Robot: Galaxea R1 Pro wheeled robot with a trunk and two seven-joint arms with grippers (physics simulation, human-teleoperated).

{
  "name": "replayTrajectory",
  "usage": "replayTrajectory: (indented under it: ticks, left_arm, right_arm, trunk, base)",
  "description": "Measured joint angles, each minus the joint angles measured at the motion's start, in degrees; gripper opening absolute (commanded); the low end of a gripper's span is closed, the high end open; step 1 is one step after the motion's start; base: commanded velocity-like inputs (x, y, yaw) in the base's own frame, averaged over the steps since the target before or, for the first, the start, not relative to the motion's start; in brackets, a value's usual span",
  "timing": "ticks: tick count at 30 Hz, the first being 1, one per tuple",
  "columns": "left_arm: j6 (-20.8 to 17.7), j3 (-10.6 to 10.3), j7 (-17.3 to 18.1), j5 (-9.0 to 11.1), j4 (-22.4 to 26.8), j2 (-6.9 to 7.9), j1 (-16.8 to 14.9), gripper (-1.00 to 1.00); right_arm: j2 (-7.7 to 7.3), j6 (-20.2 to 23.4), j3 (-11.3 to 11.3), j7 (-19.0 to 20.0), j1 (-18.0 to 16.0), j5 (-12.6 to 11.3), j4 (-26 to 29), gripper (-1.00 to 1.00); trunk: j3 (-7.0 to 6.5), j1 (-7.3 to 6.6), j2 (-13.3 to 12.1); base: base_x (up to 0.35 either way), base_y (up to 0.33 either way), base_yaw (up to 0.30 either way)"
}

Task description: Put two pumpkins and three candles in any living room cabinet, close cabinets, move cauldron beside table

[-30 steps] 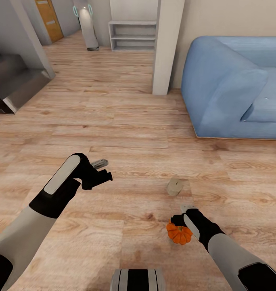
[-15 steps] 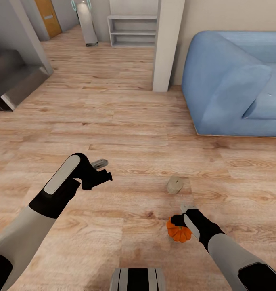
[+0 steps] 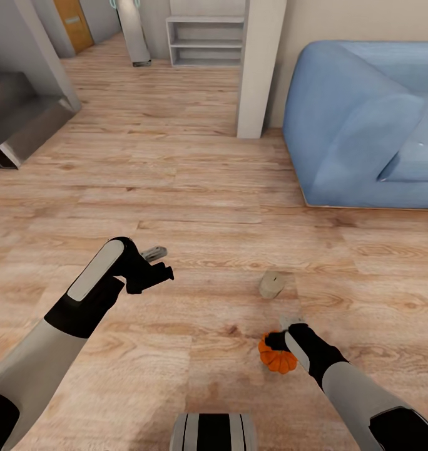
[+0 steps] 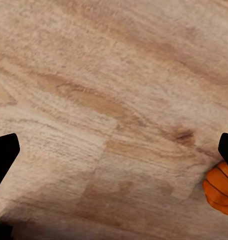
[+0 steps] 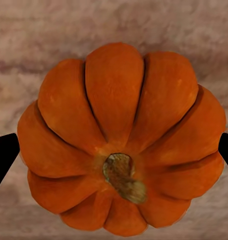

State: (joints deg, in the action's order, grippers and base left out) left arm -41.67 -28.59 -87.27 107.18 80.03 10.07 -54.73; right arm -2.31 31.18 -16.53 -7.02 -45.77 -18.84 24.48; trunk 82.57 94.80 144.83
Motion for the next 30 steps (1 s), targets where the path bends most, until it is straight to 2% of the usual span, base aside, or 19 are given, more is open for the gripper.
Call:
replayTrajectory:
  ticks: [8, 10, 11, 24, 28, 30]
  left_arm:
    - [0.0, 0.2, 0.0, 0.1, 0.0, 0.0, 0.0, 1.0]
    - [0.0, 0.2, 0.0, 0.1, 0.0, 0.07, 0.0, 1.0]
    - [0.0, 0.2, 0.0, 0.1, 0.0, 0.05, 0.0, 1.0]
    - [0.0, 0.1, -0.1, 0.2, 0.0, 0.0, 0.0, 1.0]
    - [0.0, 0.0, -0.1, 0.1, 0.0, -0.02, 0.0, 1.0]
    - [0.0, 0.1, -0.1, 0.1, 0.0, 0.0, 0.0, 1.0]
  right_arm:
    - [0.0, -0.1, 0.0, 0.1, 0.0, 0.0, 0.0, 1.0]
    - [0.0, -0.1, 0.0, 0.1, 0.0, 0.0, 0.0, 1.0]
    - [-0.01, 0.0, 0.0, 0.0, 0.0, 0.9, 0.0, 1.0]
    - [-0.01, 0.0, 0.0, 0.0, 0.0, 0.8, 0.0, 1.0]
    - [-0.03, 0.2, 0.0, -0.4, -0.1, 2.5, 2.1, 1.0]
    - [-0.03, 0.2, 0.0, -0.2, -0.1, 2.6, 2.3, 1.0]
  trunk:
    - [0.23, 0.02, 0.0]
    - [0.66, 0.08, 0.0]
    - [0.88, 0.1, 0.1]
    - [0.89, 0.09, 0.1]
    - [1.76, 0.18, 0.1]
    - [1.77, 0.18, 0.1]
  base:
    - [0.0, 0.0, 0.0]
    - [0.0, 0.0, 0.0]
    - [0.0, 0.0, 0.0]
    - [0.0, 0.0, 0.0]
    - [0.0, 0.0, 0.0]
    - [0.0, 0.0, 0.0]
